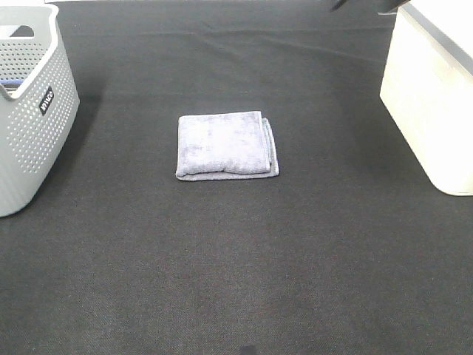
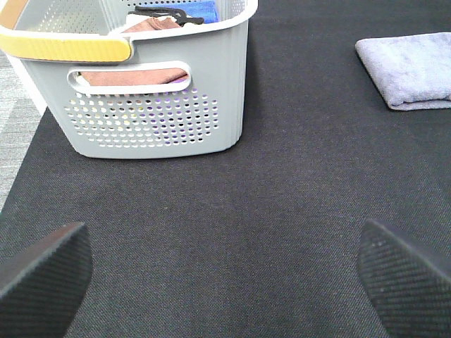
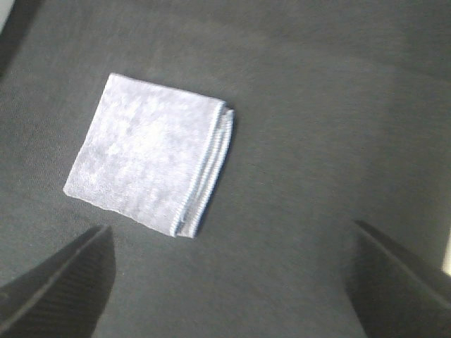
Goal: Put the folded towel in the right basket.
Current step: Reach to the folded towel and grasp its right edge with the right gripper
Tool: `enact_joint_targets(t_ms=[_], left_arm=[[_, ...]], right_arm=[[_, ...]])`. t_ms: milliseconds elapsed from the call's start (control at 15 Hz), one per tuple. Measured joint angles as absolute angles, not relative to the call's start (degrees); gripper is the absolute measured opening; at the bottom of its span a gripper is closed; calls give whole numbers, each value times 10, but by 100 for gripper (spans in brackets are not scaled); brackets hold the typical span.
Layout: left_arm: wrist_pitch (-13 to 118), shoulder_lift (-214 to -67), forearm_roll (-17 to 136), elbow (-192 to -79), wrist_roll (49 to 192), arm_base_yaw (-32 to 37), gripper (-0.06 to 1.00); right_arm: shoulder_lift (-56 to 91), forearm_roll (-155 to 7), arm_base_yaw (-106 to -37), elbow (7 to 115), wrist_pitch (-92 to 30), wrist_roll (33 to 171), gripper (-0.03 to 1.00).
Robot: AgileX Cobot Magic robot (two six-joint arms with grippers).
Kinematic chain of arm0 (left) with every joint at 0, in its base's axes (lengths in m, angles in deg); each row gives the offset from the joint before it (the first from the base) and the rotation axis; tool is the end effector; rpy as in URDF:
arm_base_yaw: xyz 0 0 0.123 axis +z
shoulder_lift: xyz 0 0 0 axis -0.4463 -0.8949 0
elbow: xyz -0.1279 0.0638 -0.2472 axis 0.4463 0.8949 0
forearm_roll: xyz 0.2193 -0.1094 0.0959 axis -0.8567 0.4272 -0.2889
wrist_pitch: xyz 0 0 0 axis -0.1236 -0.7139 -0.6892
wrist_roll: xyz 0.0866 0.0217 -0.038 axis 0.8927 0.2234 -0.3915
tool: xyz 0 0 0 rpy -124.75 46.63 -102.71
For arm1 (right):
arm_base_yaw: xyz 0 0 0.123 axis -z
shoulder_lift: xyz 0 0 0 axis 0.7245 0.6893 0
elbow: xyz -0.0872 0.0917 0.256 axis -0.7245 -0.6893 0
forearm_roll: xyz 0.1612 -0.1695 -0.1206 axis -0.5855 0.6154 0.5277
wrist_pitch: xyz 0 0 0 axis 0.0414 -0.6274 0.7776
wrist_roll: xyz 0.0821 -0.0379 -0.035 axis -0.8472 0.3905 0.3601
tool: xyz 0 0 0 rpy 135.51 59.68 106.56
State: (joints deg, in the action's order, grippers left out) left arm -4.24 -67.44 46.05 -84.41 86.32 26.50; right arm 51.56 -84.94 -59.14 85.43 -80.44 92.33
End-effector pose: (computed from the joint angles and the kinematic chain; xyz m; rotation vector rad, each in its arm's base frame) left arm 0.0100 0.0000 0.2798 0.0000 2.0364 -0.0001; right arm 0.4203 0.1219 0.3351 -0.4658 2.4822 0.4131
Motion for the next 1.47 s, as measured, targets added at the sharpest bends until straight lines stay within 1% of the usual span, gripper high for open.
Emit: enact_joint_targets(t_ms=[200, 267, 600, 867, 1133, 1267, 1467], left_arm=[[-42, -674, 460, -844, 863, 265, 97], [-42, -674, 460, -844, 863, 265, 97], [-42, -674, 460, -844, 863, 265, 97], [-42, -674, 460, -844, 863, 265, 97], [-42, -674, 460, -844, 863, 265, 97], [-42, -674, 460, -844, 863, 265, 97], [-42, -674, 460, -844, 863, 265, 97]], right_arm=[[598, -853, -611, 893, -808, 894, 79], [598, -853, -611, 893, -808, 894, 79], [712, -863, -611, 948, -861, 863, 79], [816, -920, -611, 1040, -908, 860, 79], [930, -969, -611, 1155, -918, 860, 79], [959, -973, -611, 1175, -918, 860, 79], [973, -972, -611, 1177, -918, 861, 79]])
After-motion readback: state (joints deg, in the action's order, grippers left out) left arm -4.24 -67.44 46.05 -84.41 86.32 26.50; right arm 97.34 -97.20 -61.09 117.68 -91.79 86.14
